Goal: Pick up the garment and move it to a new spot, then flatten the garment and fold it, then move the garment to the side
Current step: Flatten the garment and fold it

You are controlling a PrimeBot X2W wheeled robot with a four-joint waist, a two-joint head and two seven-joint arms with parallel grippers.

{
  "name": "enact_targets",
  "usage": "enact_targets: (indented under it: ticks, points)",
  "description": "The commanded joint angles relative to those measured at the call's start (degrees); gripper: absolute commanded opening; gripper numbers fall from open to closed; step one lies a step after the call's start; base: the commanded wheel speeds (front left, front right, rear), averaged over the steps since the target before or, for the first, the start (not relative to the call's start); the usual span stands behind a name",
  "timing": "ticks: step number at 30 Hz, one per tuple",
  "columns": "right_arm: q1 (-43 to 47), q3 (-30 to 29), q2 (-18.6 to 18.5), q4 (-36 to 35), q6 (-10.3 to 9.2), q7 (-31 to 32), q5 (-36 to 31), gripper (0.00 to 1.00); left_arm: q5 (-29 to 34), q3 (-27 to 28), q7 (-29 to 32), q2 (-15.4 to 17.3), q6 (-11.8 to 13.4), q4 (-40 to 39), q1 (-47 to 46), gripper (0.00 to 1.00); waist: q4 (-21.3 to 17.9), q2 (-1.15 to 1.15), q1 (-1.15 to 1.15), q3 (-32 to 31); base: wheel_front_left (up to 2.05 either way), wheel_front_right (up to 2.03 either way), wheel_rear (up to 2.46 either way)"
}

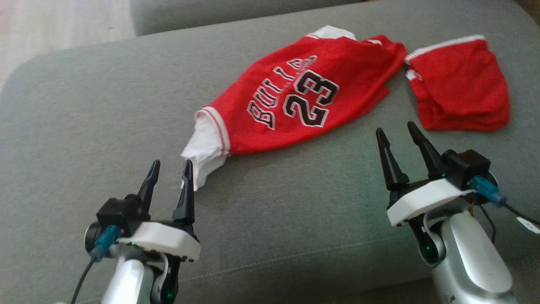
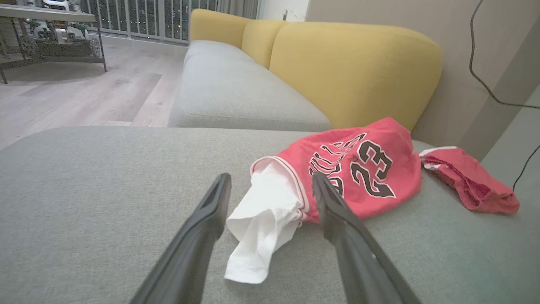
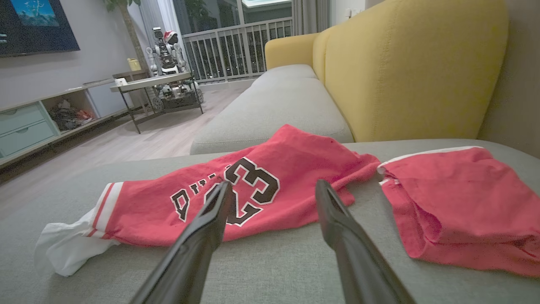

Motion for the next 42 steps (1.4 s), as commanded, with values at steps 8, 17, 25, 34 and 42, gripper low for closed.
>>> enact_targets:
  ticks: [8,17,25,34,42]
  points:
    - [-2.49,0.37,0.74,-1.69,-0.01,2.93,6.34,1.00,1.44,0.95,-0.69,0.16,-0.88,-0.73,-5.67,1.00,-2.92,0.00,0.00,3.49,0.00,0.00,0.00]
    - [-13.42,-3.47,0.75,12.83,-0.01,4.72,15.04,1.00,2.15,-1.28,-0.69,0.16,-1.59,-0.32,-7.68,1.00,2.09,0.00,0.00,8.22,0.00,0.00,0.00]
    - [-25.96,-8.26,0.75,28.26,-0.01,2.67,15.42,1.00,1.87,-3.37,-0.69,0.16,-1.59,-0.34,-9.42,1.00,7.46,0.00,0.00,11.79,0.00,0.00,0.00]
    - [-34.97,-21.74,-1.07,43.67,-0.01,-0.26,0.97,1.00,1.17,-4.21,-0.69,0.16,-1.21,-0.44,-10.46,1.00,11.86,0.00,0.00,14.55,0.00,0.00,0.00]
    - [-37.97,-27.38,0.14,31.82,-0.01,-1.01,-8.59,0.00,0.24,-4.52,-0.69,0.16,-0.79,-0.10,-10.27,1.00,13.71,0.00,0.00,13.19,0.00,0.00,0.00]
